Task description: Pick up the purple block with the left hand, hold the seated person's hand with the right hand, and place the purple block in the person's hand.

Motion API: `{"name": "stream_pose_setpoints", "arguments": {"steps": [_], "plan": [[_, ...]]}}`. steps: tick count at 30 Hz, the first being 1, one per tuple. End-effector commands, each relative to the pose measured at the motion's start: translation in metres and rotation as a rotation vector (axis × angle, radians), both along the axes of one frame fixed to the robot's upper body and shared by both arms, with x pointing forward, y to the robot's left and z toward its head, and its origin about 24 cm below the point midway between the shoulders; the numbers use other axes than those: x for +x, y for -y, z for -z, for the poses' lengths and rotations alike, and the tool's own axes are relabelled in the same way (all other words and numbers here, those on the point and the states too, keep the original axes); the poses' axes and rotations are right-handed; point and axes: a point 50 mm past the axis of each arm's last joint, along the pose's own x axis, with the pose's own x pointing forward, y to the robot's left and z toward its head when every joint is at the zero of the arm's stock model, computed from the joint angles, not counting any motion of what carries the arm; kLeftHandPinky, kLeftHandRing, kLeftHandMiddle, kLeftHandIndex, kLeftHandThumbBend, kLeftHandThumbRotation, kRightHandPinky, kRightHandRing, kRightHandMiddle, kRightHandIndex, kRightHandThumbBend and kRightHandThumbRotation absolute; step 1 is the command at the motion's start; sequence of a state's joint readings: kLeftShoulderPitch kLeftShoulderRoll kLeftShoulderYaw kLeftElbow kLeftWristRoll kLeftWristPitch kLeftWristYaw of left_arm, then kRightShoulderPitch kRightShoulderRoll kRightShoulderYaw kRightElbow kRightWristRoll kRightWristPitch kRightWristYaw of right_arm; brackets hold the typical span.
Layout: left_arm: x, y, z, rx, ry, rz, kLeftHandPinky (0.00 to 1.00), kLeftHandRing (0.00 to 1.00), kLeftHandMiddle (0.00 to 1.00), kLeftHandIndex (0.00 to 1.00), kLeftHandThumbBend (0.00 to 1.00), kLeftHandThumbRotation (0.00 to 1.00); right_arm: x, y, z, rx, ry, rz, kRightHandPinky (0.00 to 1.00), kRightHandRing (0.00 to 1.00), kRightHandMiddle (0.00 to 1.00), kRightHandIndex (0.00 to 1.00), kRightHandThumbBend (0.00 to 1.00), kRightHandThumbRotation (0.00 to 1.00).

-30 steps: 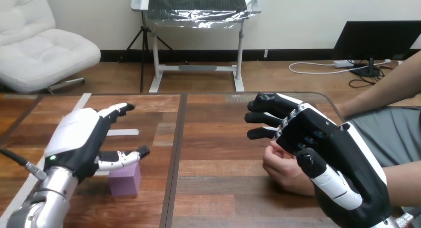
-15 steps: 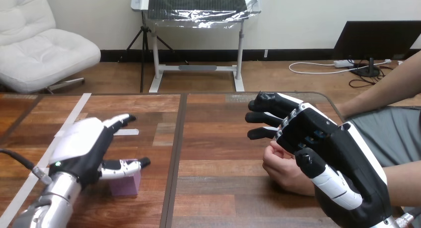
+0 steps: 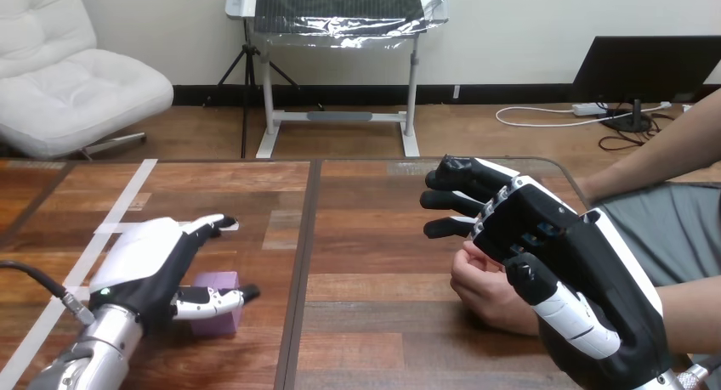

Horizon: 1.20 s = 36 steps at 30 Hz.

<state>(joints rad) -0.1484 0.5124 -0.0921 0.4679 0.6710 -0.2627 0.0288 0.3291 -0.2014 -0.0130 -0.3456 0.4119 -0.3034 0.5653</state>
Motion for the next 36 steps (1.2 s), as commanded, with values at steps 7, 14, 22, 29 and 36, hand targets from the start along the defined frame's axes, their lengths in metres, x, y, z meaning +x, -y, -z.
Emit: {"name": "stream_pose_setpoints", "arguments": {"steps": [7,14,22,29,36], "plan": [[0.0202,0.0027,-0.0246,0.012,0.07,0.041,0.93,0.83,0.84,0.86,0.74,0.46,0.0062,-0.0003,-0.0141,0.012,0.078,0.002,0.71,0.8,0.82,0.79,0.74,0.59],[0.0194,0.003,-0.0235,0.013,0.06,0.047,0.92,0.82,0.83,0.85,0.73,0.46,0.0062,-0.0005,-0.0146,0.007,0.082,0.002,0.7,0.8,0.82,0.79,0.74,0.59],[0.0183,0.0033,-0.0228,-0.001,0.047,0.052,0.92,0.82,0.83,0.84,0.73,0.44,0.0063,-0.0004,-0.0149,0.005,0.083,0.003,0.71,0.8,0.82,0.79,0.74,0.59],[0.0181,0.0023,-0.0213,0.009,0.035,0.058,0.93,0.82,0.82,0.84,0.73,0.44,0.0061,0.0,-0.015,0.005,0.079,0.006,0.71,0.8,0.82,0.79,0.74,0.59],[0.0185,0.0011,-0.0195,0.016,0.019,0.061,0.93,0.82,0.82,0.84,0.73,0.46,0.006,0.0001,-0.0153,0.009,0.075,0.003,0.71,0.8,0.82,0.79,0.75,0.59]]}}
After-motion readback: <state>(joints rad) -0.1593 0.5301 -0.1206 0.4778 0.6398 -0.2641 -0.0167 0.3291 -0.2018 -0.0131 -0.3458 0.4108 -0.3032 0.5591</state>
